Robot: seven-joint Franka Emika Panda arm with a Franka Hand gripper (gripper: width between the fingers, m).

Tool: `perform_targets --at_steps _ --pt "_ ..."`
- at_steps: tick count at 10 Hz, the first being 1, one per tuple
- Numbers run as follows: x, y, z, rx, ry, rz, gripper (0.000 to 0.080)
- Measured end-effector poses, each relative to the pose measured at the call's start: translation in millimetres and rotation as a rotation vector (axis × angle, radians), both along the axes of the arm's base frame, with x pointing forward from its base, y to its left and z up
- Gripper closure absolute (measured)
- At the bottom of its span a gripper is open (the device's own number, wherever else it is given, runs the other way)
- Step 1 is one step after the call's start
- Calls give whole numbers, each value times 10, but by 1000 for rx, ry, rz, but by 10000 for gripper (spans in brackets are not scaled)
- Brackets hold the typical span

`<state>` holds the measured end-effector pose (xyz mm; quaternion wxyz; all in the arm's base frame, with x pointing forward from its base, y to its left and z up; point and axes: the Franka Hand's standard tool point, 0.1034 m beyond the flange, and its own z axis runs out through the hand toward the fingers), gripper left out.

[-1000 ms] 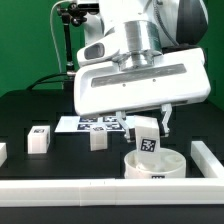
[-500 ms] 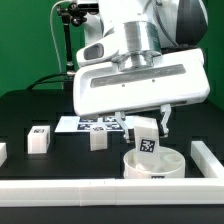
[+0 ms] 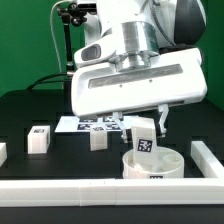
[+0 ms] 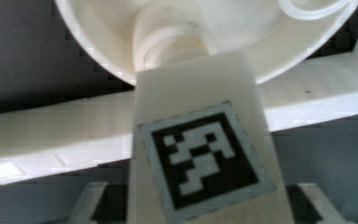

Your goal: Assemble stool

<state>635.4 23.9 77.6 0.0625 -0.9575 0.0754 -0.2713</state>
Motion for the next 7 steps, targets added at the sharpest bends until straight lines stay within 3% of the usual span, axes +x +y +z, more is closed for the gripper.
perform_targets --at_steps 5,7 --pt "22 4 0 1 -12 -6 474" --pt "52 37 -4 -18 -73 -13 474"
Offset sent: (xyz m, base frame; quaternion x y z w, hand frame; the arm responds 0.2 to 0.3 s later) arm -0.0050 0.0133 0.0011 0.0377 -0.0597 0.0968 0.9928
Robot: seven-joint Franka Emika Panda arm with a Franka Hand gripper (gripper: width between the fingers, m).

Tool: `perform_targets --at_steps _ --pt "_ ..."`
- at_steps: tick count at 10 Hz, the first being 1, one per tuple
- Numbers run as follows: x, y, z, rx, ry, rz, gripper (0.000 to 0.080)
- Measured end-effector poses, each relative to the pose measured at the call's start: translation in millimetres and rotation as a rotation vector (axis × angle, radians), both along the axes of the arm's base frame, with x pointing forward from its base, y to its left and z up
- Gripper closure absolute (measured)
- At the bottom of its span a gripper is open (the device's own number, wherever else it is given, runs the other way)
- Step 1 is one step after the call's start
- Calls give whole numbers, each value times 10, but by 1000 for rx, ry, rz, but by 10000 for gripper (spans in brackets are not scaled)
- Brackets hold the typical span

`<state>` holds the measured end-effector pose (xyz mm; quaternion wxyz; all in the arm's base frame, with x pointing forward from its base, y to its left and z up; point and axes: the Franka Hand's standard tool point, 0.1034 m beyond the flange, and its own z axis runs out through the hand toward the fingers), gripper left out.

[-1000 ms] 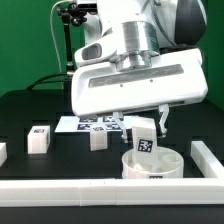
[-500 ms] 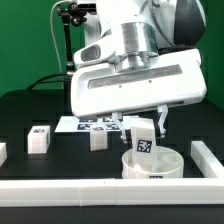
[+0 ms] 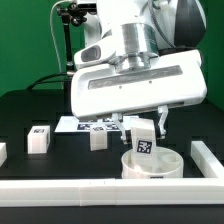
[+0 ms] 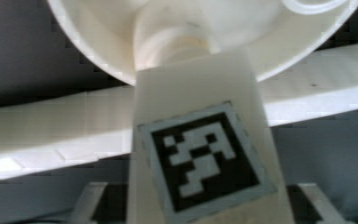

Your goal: Assemble stool

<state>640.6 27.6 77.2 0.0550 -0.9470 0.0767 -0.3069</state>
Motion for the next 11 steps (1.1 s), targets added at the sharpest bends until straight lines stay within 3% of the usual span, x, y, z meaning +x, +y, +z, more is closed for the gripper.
perform_targets --at_steps 3,5,8,11 --pt "10 1 3 4 10 3 474" --pt "-1 -26 -1 34 31 -16 474" --pt "-62 134 20 77 115 -1 474" --pt "-76 176 16 79 125 7 474"
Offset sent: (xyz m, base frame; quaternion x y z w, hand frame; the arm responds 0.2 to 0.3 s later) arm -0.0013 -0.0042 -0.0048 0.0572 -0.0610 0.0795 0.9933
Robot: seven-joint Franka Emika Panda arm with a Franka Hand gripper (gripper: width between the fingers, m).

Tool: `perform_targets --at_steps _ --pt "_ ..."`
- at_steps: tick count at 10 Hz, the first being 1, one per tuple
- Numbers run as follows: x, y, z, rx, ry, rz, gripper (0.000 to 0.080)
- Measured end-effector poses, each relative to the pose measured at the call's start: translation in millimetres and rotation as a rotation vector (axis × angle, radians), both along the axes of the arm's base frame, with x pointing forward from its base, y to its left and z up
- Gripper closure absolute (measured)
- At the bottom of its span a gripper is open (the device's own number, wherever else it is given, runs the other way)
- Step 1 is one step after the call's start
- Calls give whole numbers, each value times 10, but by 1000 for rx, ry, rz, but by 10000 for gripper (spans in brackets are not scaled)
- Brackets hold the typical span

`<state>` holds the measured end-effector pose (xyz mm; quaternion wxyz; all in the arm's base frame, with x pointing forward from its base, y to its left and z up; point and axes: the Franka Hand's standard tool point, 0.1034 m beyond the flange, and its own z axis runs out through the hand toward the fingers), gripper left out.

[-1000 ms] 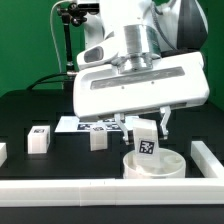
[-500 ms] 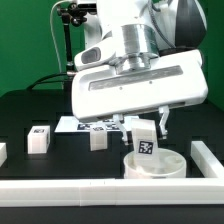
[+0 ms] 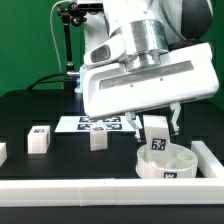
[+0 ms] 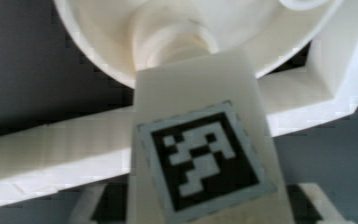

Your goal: Assemble stool

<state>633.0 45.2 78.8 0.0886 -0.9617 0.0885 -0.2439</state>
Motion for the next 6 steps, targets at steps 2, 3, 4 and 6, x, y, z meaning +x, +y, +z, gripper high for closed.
perform_targets --at_steps 2,3,4,6 --pt "-5 -2 -11 -1 -2 -1 474" --pt "-13 3 -28 -10 -25 -6 474" --pt "-27 58 -30 -24 -65 -5 474" --pt "-31 94 -36 -35 -101 -7 474"
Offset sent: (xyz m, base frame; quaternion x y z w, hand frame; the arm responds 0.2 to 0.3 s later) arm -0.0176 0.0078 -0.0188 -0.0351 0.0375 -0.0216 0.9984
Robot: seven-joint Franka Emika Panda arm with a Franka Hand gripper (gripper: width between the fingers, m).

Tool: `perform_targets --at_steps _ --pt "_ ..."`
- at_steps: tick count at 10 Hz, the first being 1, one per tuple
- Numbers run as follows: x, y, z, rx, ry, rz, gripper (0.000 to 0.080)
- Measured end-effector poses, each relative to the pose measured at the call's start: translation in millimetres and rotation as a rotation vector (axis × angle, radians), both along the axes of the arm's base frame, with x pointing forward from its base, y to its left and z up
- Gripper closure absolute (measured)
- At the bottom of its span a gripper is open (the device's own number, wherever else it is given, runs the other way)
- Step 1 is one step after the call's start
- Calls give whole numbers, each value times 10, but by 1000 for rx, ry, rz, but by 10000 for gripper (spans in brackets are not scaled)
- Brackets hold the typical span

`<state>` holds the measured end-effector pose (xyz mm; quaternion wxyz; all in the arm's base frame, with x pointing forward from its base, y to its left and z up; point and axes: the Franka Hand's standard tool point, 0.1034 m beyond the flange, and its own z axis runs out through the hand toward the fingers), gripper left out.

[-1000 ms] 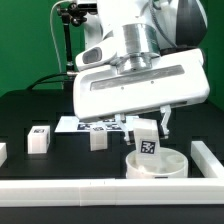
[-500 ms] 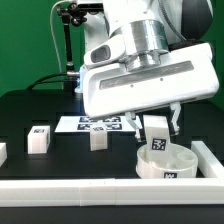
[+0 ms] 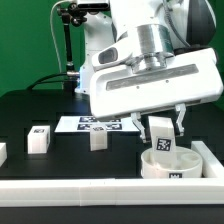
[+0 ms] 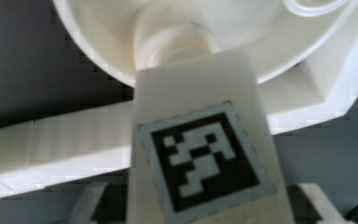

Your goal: Assemble stool

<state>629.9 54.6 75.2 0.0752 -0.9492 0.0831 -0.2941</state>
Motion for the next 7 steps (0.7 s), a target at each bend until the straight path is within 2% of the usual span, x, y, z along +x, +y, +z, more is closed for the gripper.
perform_targets --at_steps 3,4,5,6,7 --pt "12 14 3 2 1 2 474" --pt "-1 17 -20 4 12 4 399" --pt "-2 17 -20 4 13 4 231" --pt "-2 16 -20 4 13 4 231" --pt "7 8 -1 4 12 3 165"
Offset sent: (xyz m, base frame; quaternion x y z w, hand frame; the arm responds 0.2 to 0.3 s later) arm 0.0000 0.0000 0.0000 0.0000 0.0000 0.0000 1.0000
